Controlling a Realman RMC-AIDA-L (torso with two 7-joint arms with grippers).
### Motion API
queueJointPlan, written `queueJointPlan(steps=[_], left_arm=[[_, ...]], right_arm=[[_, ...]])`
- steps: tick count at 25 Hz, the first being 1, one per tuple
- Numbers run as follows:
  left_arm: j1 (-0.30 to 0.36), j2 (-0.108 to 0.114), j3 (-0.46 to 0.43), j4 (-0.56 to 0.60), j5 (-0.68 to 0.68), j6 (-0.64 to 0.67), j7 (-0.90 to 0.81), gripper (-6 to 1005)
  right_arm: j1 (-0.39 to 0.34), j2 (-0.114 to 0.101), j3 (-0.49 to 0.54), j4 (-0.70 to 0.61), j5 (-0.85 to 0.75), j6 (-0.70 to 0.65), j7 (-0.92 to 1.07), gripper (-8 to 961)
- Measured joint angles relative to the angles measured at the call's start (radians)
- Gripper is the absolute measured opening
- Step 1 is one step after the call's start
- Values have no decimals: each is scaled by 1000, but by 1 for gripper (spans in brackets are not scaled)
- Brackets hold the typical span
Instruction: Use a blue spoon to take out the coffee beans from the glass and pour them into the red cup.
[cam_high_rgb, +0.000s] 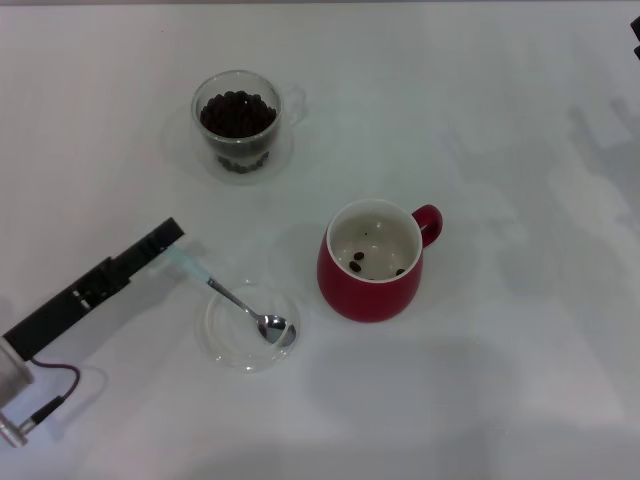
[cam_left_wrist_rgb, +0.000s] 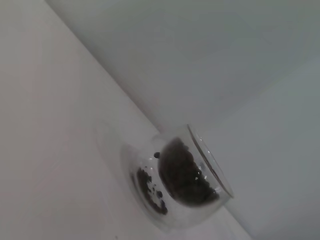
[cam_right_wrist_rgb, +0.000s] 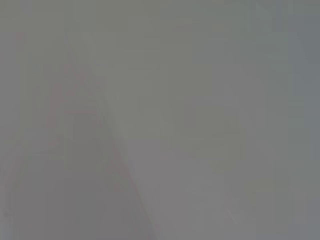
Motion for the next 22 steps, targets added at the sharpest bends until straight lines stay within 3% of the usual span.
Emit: queueJointPlan(steps=[6,9,13,18,22], left_arm=[[40,13,-110,3,-1,-1,2,853],[66,7,-244,22,-2,14,63,851],[67,-28,-414,26,-22,52,321,849],[-6,-27,-442,-87,-185,73,716,846],[-27,-32,-452,-108,-357,73,885,844]], right_arm=[[-1,0,1,0,-1,1,11,740],[-3,0,4,2,-1,2,10,740],[3,2,2,19,0,8,-70,741],[8,3,0,14,-1,30,-90,741],[12,4,0,14,0,73,-94,739]])
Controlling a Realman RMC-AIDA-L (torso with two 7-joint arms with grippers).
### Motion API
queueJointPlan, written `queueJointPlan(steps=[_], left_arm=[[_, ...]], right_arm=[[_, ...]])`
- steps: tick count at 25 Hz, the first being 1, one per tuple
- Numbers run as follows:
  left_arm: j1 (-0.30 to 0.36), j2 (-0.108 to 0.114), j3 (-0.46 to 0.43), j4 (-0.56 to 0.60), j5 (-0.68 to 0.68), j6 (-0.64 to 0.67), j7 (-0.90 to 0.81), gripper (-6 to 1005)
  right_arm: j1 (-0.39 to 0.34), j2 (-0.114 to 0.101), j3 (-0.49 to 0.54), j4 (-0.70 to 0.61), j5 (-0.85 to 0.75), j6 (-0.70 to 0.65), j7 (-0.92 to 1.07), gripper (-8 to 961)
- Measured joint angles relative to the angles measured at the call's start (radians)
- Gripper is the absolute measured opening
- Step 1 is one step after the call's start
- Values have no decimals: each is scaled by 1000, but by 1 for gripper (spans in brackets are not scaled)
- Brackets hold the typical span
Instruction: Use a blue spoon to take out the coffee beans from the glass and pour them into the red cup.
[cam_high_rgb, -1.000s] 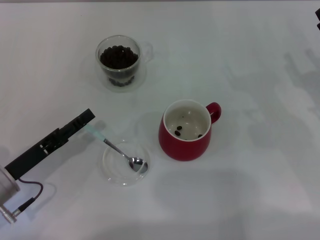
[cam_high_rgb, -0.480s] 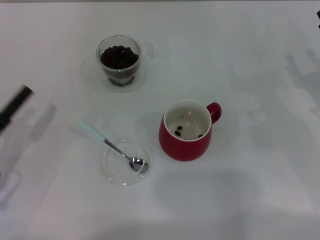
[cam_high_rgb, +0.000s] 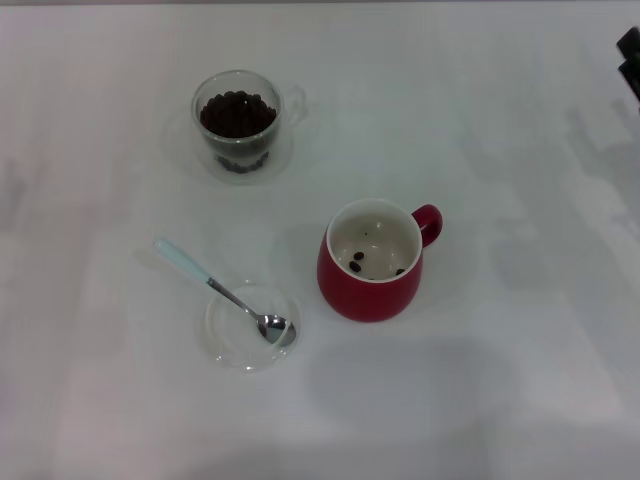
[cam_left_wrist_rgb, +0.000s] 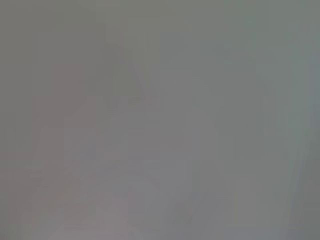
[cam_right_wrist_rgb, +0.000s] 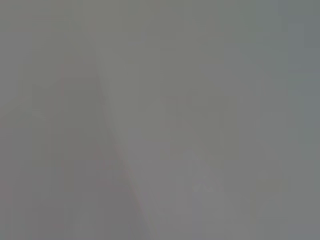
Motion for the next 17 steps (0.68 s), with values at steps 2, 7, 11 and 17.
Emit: queueJointPlan(steps=[2,7,11,17], left_arm=[[-8,0,-3,-9,-44,-2,2,837],[-36,8,-5,-38,-145,-13,96,822],[-49,2,-6,-48,-176,-30,305,816],[-72,2,-6,-64,-187,-75,256,811]], right_arm=[[4,1,0,-1,-2,40,-4,738],[6,3,1,-8,0,92,-143,738],[5,5,7,-35,10,123,-238,743],[5,3,9,-39,28,128,-250,749]])
